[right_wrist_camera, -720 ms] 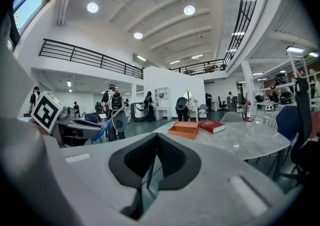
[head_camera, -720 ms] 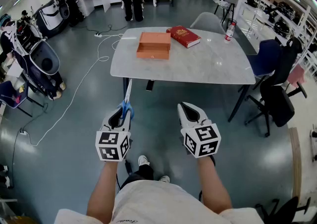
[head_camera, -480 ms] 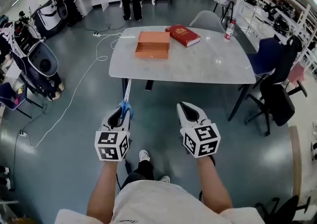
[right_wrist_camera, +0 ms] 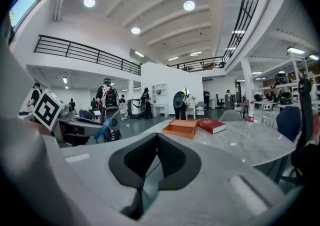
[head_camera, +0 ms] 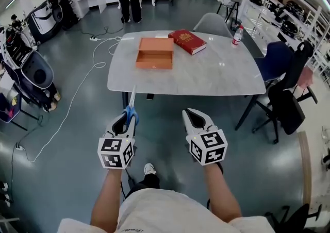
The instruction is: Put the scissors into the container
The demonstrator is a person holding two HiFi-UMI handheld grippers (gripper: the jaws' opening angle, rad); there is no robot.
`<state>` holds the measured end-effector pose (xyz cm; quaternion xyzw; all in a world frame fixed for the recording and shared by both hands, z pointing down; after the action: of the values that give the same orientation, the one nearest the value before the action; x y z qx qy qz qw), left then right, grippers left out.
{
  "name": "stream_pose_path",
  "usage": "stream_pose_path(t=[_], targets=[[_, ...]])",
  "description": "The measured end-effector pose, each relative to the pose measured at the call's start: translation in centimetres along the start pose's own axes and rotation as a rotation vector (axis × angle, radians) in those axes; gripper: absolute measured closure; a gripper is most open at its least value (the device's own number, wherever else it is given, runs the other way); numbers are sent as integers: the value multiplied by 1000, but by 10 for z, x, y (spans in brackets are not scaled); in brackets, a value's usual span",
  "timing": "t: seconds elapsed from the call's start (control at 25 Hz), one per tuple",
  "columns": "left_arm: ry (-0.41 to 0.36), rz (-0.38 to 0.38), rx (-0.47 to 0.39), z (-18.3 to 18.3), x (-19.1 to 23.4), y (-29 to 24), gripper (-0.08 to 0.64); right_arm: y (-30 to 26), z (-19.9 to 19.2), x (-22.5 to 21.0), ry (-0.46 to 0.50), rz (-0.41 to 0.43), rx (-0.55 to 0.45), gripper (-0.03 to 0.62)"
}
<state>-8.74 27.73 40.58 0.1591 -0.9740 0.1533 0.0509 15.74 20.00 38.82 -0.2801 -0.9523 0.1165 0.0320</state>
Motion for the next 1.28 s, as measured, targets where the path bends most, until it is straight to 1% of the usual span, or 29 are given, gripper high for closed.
stream_pose_path(t=[0.28, 0.44, 0.84, 1.28], targets=[[27, -48, -6, 20, 39, -40, 479, -46, 15, -5, 2, -36, 20, 588], [19, -68, -14, 27, 61, -58, 479, -69, 23, -7, 5, -59, 28, 588], [20, -91, -15, 45, 122, -80, 479, -128, 43, 15, 7, -79, 24, 588], [18, -120, -13, 54, 165, -104, 479, -172, 53, 26, 16, -103, 26, 588]])
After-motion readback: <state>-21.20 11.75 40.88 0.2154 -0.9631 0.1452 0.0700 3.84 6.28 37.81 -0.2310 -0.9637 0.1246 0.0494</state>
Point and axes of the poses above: the fingertips, and each gripper's own axes: y backward along the fingers, x to its left, z out of its top, the point moved 8 cm from there along y, backward along the fingers, and after that the axes turned 14 degrees about -z, right-handed, at the moved point
